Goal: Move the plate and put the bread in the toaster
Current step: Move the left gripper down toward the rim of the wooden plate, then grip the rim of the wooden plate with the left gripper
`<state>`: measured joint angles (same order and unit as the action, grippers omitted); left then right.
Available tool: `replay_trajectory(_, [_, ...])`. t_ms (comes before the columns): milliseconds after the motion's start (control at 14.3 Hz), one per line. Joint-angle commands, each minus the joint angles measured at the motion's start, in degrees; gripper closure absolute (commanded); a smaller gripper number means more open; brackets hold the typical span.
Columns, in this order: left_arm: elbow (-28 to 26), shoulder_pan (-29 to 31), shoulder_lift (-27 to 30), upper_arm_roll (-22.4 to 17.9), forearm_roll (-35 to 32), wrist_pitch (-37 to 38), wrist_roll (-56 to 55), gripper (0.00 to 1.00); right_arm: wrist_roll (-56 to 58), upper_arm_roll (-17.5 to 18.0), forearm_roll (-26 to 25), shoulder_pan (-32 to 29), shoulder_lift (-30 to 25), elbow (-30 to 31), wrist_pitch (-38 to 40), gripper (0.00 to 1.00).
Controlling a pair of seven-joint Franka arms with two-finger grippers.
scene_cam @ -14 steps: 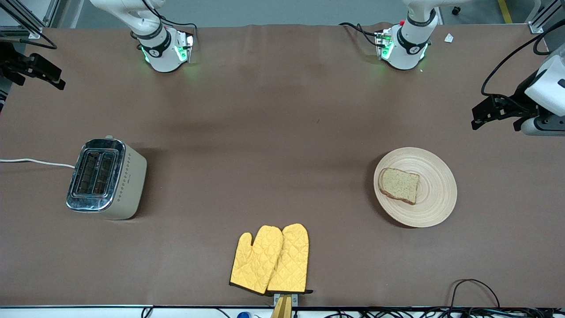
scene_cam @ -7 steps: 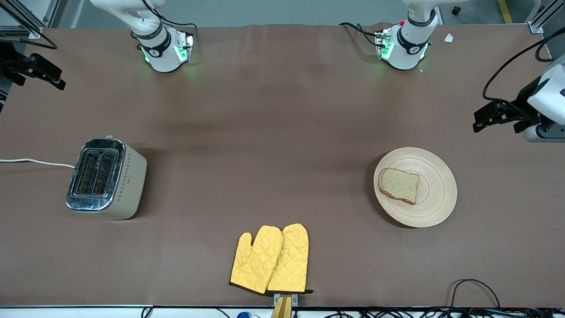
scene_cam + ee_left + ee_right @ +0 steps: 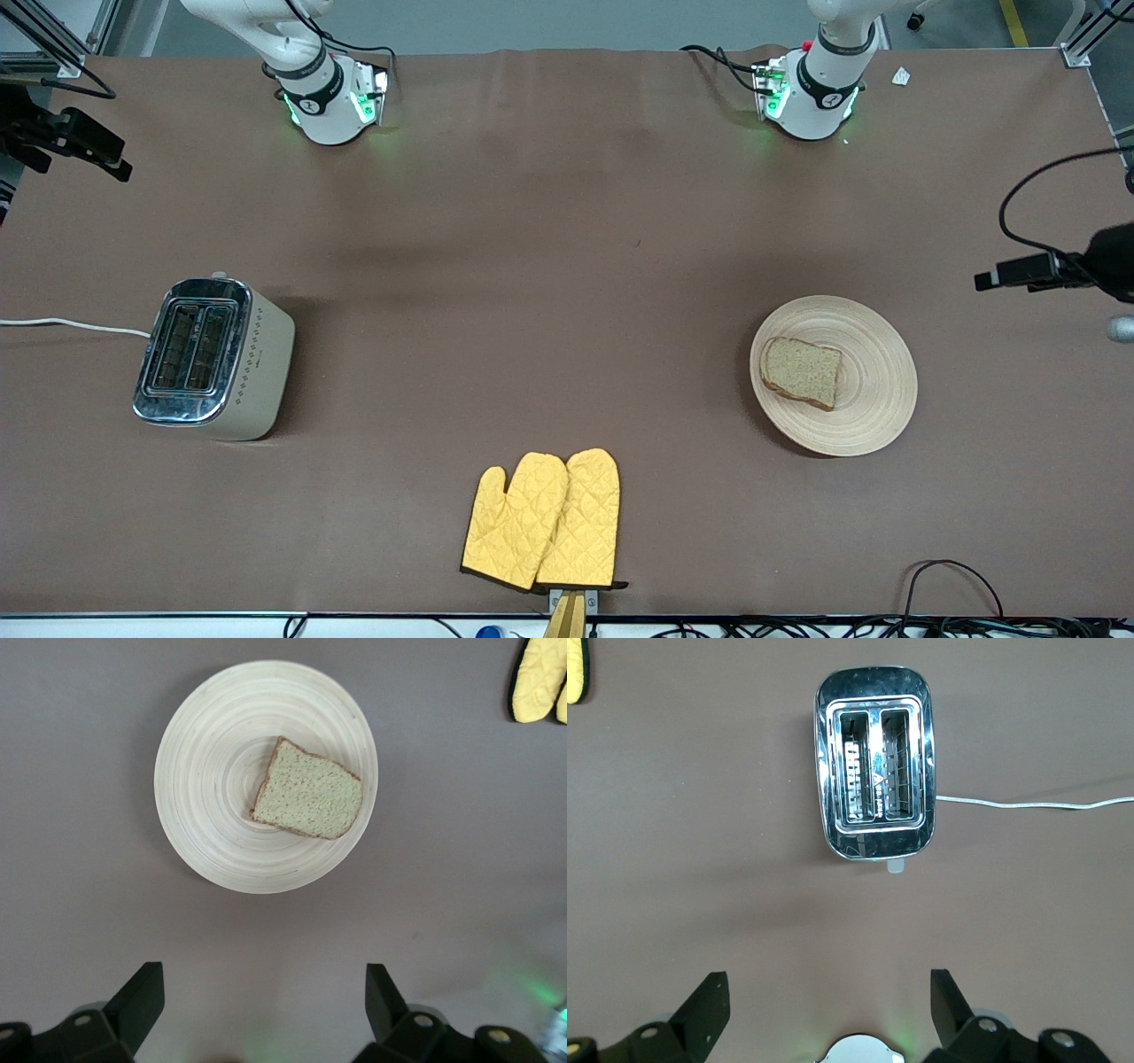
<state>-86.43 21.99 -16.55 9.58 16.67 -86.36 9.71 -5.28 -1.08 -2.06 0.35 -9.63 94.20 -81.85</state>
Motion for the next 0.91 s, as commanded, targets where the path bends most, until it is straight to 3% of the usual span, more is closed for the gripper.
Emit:
replay_trajectory(0, [2.1, 5.5, -9.3, 0.5, 3.8, -0.4, 5.6, 0.0, -1.0, 0.0, 0.4, 0.3, -0.3, 0.1, -0.2, 0.0])
replay_trajectory(420, [2.1, 10.9, -24.1, 0.5, 12.1, -6.0, 17.5, 0.0, -1.0, 0.0, 0.4, 0.3, -0.3, 0.1, -0.2, 0.0])
replay_trajectory(840, [1.8, 10.7, -30.7, 1.1, 16.0, -11.8, 22.9, 0.0, -1.0, 0.0, 0.4, 0.3, -0.3, 0.1, -0.3, 0.0])
